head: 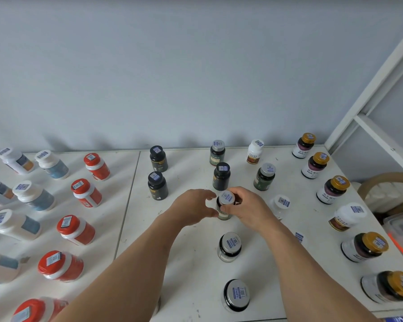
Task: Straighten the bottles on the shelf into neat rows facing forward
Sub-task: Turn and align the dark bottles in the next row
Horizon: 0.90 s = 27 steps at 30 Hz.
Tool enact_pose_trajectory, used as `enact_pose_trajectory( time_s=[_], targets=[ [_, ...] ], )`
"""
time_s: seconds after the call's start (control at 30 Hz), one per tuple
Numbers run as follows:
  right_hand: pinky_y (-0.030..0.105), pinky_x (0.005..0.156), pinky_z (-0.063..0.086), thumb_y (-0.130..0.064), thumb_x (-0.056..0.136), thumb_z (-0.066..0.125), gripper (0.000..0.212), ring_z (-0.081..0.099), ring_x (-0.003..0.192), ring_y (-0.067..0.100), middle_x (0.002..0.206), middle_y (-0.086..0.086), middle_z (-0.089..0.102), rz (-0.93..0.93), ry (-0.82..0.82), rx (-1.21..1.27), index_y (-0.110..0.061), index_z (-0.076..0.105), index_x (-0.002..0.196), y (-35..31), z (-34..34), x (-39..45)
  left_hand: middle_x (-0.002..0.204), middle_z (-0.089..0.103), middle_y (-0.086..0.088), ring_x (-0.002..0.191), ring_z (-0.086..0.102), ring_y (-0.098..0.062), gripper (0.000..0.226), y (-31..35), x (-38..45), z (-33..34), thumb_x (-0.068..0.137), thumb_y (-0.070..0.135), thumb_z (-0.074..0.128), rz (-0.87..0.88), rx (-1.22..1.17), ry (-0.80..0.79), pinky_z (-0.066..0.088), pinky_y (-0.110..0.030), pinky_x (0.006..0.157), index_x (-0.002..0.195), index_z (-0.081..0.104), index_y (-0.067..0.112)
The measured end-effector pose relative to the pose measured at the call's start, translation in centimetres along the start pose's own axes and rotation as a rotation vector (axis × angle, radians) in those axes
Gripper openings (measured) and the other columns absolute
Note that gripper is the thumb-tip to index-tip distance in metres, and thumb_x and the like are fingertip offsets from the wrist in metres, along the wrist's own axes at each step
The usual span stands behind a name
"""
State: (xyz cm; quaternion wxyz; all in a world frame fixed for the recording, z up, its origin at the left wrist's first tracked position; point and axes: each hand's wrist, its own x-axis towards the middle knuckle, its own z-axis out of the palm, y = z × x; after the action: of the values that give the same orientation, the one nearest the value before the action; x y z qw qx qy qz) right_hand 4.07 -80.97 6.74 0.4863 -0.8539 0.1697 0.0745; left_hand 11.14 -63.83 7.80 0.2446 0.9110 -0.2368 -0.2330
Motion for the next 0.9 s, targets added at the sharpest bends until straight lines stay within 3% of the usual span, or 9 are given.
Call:
enact_pose_trajectory(
  time_s=[0.23,0.4,0.57,0.67,0.77,0.9],
  targets=[
    [0.036,0.103,0.045,-0.057,0.056,0.08,0.08,0.057,0.115,0.005,0.122,-0.015,0.063,0.015,-0.022,-0.008,-0.033,0.055,0.128,-0.6,-0.6,0.0,0.133,0.057,0.005,0.118,0.054,-0.015,0.06,-0.4,0.7,-1.0,0.081,0.039,0.073,0.025,0.028,-0.008,0.047,-0.029,0.094,0.136,0.052,0.027],
    [0.03,0.105,0.038,-0.039,0.081,0.075,0.06,0.049,0.127,0.005,0.136,-0.008,0.055,-0.04,0.136,0.055,-0.025,0.052,0.135,-3.1,-2.4,2.1,0.133,0.058,0.006,0.116,0.056,-0.015,0.057,-1.2,2.1,-1.9,0.083,0.041,0.071,0.012,-0.022,0.009,0.047,-0.036,0.098,0.135,0.052,0.026],
    [0.035,0.104,0.04,-0.04,0.08,0.075,0.073,0.046,0.131,0.015,0.146,-0.003,0.047,0.005,0.086,-0.071,-0.023,0.043,0.142,-3.9,-2.6,6.5,0.135,0.057,0.004,0.12,0.054,-0.015,0.057,-1.1,3.6,-2.2,0.087,0.038,0.068,-0.038,-0.096,0.073,0.046,-0.032,0.098,0.139,0.049,0.024],
    [0.029,0.082,0.041,-0.044,0.076,0.078,0.07,0.054,0.107,0.017,0.12,-0.006,0.055,0.024,0.034,-0.172,-0.021,0.045,0.133,-3.9,-1.9,7.8,0.135,0.057,0.003,0.121,0.053,-0.015,0.059,-1.0,4.4,-2.1,0.087,0.037,0.069,-0.083,-0.165,0.086,0.046,-0.032,0.099,0.14,0.047,0.023],
    [0.025,0.061,0.038,-0.044,0.076,0.077,0.051,0.056,0.085,0.014,0.099,-0.005,0.061,-0.002,0.036,-0.208,-0.021,0.052,0.115,-3.7,-1.5,8.3,0.134,0.057,0.003,0.121,0.054,-0.014,0.06,-1.1,5.1,-1.8,0.086,0.036,0.07,-0.109,-0.207,0.077,0.045,-0.03,0.1,0.14,0.047,0.022],
    [0.022,0.057,0.037,-0.041,0.079,0.074,0.031,0.056,0.075,0.007,0.088,-0.008,0.062,-0.037,0.025,-0.151,-0.023,0.059,0.099,-4.0,-2.4,8.2,0.132,0.058,0.005,0.12,0.053,-0.011,0.066,-1.5,5.7,-1.3,0.083,0.032,0.075,-0.114,-0.377,0.061,0.043,-0.03,0.102,0.141,0.046,0.02]
  ],
)
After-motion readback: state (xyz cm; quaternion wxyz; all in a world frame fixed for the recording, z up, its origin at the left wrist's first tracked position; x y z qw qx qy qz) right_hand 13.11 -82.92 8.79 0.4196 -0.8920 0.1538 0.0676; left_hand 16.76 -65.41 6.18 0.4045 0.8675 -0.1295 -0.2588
